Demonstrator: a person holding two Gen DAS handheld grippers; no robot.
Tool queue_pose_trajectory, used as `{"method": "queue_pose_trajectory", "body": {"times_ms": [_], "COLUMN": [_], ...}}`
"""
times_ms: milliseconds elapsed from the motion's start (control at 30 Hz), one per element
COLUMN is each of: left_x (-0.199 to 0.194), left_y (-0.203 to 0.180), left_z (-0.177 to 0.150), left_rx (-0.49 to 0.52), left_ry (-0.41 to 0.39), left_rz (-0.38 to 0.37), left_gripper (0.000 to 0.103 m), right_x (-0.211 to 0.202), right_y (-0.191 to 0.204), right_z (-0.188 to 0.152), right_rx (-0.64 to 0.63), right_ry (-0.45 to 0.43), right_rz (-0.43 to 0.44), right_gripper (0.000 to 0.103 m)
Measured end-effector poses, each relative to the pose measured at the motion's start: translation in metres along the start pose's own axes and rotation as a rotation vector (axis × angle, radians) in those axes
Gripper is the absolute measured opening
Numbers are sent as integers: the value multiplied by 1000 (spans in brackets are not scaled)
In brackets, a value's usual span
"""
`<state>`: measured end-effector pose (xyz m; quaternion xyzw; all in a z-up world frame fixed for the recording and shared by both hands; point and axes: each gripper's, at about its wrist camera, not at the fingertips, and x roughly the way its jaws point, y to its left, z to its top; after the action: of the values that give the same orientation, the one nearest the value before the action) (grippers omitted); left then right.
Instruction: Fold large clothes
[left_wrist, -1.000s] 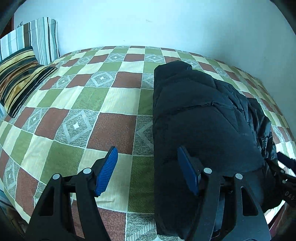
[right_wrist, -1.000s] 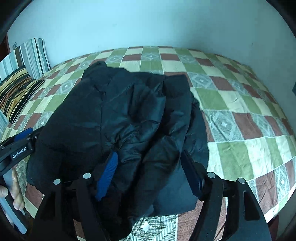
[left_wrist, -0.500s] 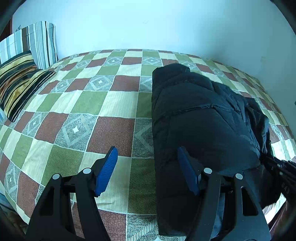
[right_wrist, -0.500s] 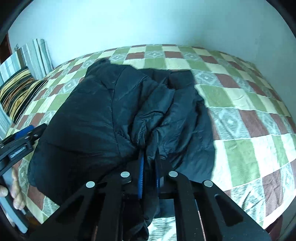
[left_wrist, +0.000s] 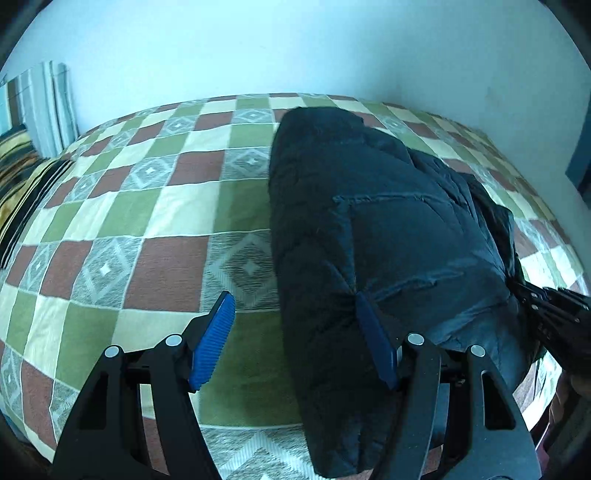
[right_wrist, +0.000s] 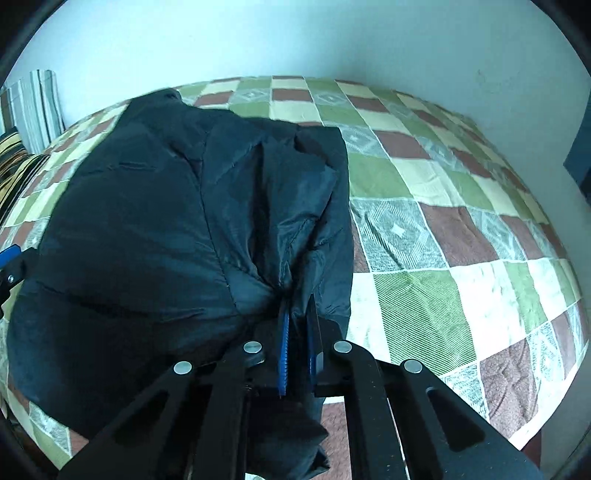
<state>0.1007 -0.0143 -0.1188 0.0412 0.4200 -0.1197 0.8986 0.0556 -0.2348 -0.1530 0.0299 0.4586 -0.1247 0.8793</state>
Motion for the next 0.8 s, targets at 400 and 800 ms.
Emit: {"method": "queue_pose_trajectory", "body": {"times_ms": [400, 800], "left_x": [40, 31], "left_y": [-22, -28], "left_z": [4, 4], "left_rx": [32, 55], "left_ry": [50, 29], "left_rz": [-30, 23], "left_gripper": [67, 65], "right_x": [48, -31], "right_y": [-18, -27], "right_z": [2, -3], "right_rx": [60, 122], "right_ry": [79, -93], "right_rz": [58, 90], "right_gripper": [7, 12]}}
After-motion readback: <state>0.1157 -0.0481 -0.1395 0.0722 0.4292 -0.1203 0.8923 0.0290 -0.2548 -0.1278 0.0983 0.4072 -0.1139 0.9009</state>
